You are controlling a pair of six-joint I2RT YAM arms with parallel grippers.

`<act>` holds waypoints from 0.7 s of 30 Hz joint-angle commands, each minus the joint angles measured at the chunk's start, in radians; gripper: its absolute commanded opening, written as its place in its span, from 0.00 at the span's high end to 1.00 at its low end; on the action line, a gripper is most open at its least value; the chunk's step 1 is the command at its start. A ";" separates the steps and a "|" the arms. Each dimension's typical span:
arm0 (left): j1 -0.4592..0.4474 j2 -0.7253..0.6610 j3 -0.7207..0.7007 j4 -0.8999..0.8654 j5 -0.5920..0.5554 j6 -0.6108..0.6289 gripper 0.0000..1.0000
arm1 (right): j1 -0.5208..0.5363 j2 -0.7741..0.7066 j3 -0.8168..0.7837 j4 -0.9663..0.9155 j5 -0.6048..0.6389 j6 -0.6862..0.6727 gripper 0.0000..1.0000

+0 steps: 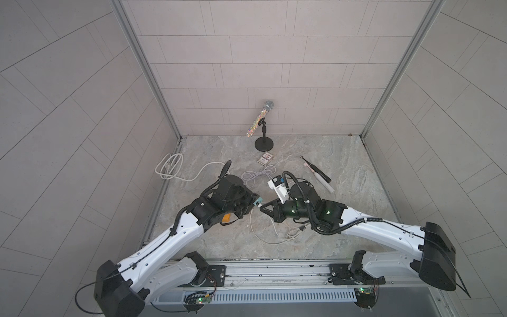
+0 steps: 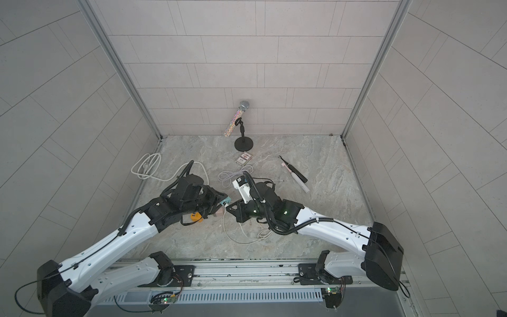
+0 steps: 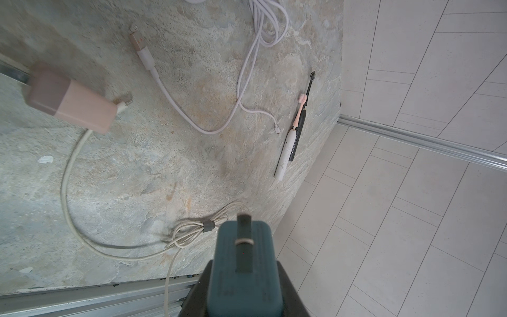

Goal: Charge the electric toothbrush
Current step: Insert the charging cable into the plug.

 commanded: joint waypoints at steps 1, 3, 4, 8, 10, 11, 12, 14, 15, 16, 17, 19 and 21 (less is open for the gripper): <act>-0.014 -0.009 0.032 0.024 0.034 -0.004 0.94 | -0.012 -0.019 -0.016 -0.002 0.039 -0.017 1.00; -0.013 -0.011 0.030 0.028 0.032 -0.008 0.94 | -0.010 -0.015 -0.016 -0.003 0.036 -0.017 1.00; -0.013 -0.010 0.031 0.032 0.033 -0.007 0.94 | -0.011 -0.015 -0.016 -0.001 0.034 -0.021 1.00; -0.015 -0.018 0.023 0.044 0.039 -0.015 0.94 | -0.011 -0.024 -0.018 -0.023 0.044 -0.034 1.00; -0.015 -0.027 0.022 0.047 0.028 -0.019 0.94 | -0.011 -0.027 -0.026 -0.014 0.042 -0.029 1.00; -0.015 -0.024 0.025 0.044 0.027 -0.015 0.94 | -0.012 -0.026 -0.022 -0.017 0.040 -0.027 1.00; -0.015 -0.022 0.028 0.041 0.027 -0.012 0.94 | -0.011 -0.027 -0.022 -0.013 0.041 -0.025 1.00; -0.015 -0.017 0.026 0.045 0.034 -0.015 0.94 | -0.011 -0.034 -0.024 -0.014 0.047 -0.020 1.00; -0.015 -0.018 0.023 0.054 0.034 -0.020 0.94 | -0.011 -0.042 -0.029 -0.017 0.050 -0.014 1.00; -0.016 -0.021 0.022 0.058 0.032 -0.021 0.94 | -0.011 -0.050 -0.036 -0.015 0.053 -0.011 1.00; -0.016 -0.023 0.024 0.058 0.030 -0.019 0.94 | -0.011 -0.057 -0.047 -0.002 0.056 -0.008 1.00; -0.017 -0.027 0.025 0.051 0.028 -0.017 0.94 | -0.012 -0.059 -0.044 0.000 0.060 -0.007 1.00; -0.016 -0.024 0.027 0.041 0.028 -0.007 0.94 | -0.011 -0.057 -0.028 -0.010 0.061 -0.018 1.00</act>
